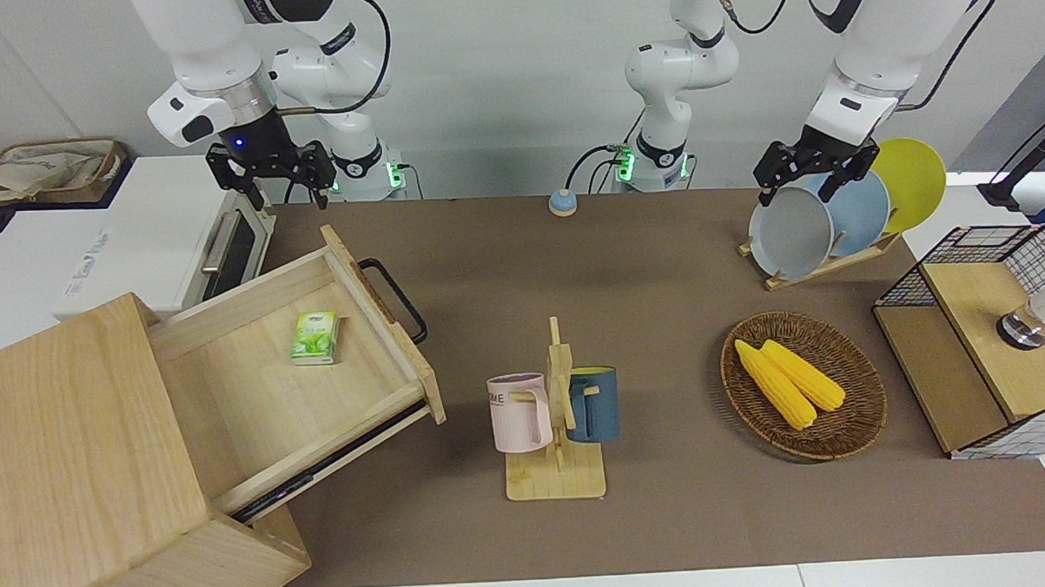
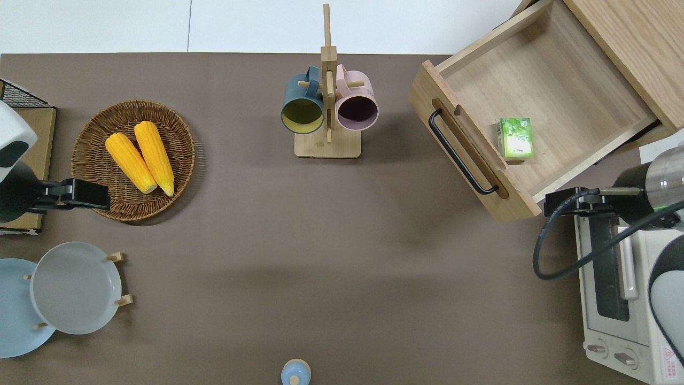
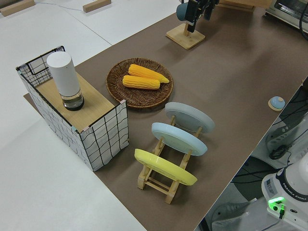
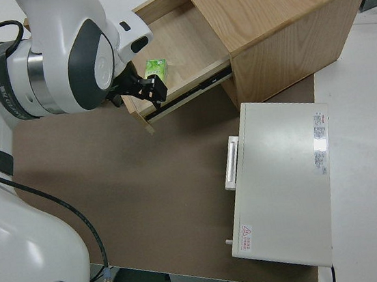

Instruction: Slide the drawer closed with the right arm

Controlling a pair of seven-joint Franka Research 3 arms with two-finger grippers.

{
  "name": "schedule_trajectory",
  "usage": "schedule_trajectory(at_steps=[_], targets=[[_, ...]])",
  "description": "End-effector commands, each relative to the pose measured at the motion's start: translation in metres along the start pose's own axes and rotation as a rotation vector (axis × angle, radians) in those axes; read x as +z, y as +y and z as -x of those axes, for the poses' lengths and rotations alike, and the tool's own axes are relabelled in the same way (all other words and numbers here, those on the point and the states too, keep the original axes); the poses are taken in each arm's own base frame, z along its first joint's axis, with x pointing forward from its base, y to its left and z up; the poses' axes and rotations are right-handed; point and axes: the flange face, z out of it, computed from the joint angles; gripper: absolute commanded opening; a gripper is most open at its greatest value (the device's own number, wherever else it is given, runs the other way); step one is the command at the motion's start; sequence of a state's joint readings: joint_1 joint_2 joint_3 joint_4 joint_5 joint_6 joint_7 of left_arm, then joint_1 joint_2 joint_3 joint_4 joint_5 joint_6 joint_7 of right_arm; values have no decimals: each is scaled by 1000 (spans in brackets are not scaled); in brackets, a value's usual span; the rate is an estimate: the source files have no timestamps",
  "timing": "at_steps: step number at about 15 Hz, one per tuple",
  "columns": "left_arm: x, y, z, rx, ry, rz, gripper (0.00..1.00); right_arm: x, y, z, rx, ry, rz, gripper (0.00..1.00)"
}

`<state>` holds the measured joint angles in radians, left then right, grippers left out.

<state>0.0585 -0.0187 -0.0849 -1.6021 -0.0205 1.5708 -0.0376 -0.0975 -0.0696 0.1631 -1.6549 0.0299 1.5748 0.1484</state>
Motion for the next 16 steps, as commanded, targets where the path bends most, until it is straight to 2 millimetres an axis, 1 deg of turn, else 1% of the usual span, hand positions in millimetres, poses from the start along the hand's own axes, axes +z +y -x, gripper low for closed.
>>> schedule_trajectory(at_steps=[1, 4, 7, 8, 11, 12, 13, 15, 16], targets=[[-4, 0, 3, 10, 4, -13, 995, -5, -1, 2, 57, 18, -19, 979], [-4, -1, 3, 8, 4, -13, 995, -5, -6, 2, 48, 21, -11, 985], [-4, -1, 3, 8, 4, -13, 998, -5, -5, 3, 81, 18, -6, 981], [-5, -1, 3, 7, 5, -13, 995, -5, -5, 3, 86, 18, -6, 944], [-4, 0, 3, 10, 4, -13, 998, -4, -5, 3, 89, 14, -6, 618], [-5, -1, 3, 7, 5, -13, 998, -5, -6, 4, 92, 15, -9, 538], [-5, -1, 3, 7, 5, -13, 995, -5, -7, 4, 113, 12, -19, 428], [-4, -1, 3, 7, 4, -13, 995, -5, -10, 4, 172, 9, -28, 166], [-4, -1, 3, 7, 4, -13, 995, -5, -11, 5, 186, 8, -28, 146]])
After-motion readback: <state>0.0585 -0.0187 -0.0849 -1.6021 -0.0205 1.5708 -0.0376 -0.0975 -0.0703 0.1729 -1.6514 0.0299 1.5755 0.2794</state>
